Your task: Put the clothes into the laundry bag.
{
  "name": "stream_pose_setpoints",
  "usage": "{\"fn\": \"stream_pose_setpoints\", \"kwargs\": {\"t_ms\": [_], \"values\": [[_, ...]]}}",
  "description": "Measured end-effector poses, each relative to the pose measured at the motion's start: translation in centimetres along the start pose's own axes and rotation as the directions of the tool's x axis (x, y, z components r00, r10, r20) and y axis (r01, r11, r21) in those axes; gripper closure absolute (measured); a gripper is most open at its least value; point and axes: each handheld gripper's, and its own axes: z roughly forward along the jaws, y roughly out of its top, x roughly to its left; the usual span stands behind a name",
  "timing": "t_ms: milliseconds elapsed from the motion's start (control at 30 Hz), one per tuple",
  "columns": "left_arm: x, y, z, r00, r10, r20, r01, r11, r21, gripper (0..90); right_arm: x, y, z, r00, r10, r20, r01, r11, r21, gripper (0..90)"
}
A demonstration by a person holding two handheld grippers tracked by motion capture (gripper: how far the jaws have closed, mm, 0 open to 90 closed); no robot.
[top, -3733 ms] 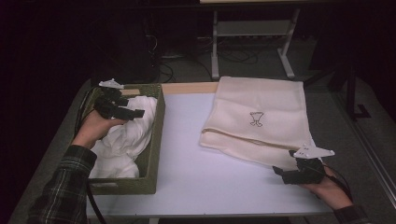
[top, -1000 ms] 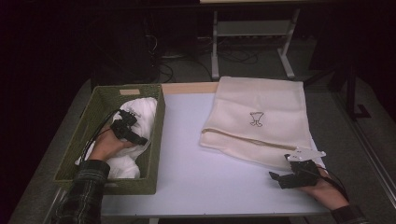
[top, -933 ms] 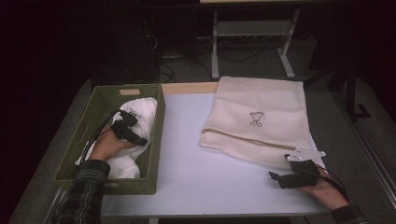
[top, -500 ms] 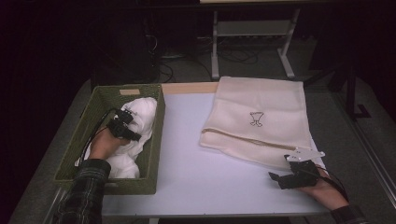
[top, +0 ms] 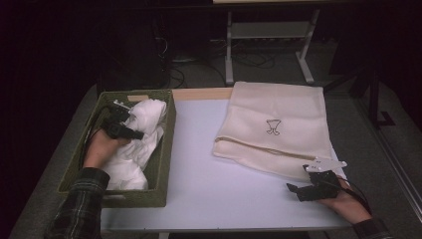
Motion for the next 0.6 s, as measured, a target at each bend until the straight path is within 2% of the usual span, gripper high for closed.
{"fn": "stream_pose_setpoints", "kwargs": {"t_ms": [100,233,500,567,600], "values": [[0.1,0.2,-1.5,0.9998,-0.012,0.016,0.013,0.9992,-0.038,63.6,0.0,0.0,-0.1,1.0000,0.001,0.001,-0.001,1.000,-0.002,9.9],[0.0,0.4,-2.6,0.9998,0.003,0.018,-0.002,0.9983,-0.058,63.7,0.0,0.0,-0.1,1.0000,0.001,0.001,-0.001,1.000,-0.003,9.9],[-0.2,0.2,-0.4,0.9998,0.017,-0.010,-0.017,0.9998,-0.010,60.9,0.0,0.0,-0.1,1.0000,0.002,0.003,-0.002,1.000,-0.004,9.9],[-0.1,0.0,0.2,0.9999,0.009,-0.010,-0.009,0.9999,0.006,55.4,0.0,0.0,-0.1,1.0000,0.000,0.003,0.000,1.000,-0.001,9.9],[0.1,-0.1,0.6,1.0000,-0.001,0.007,0.001,0.9998,0.020,49.5,0.0,0.0,-0.1,1.0000,-0.001,0.003,0.001,1.000,-0.002,9.9]]}}
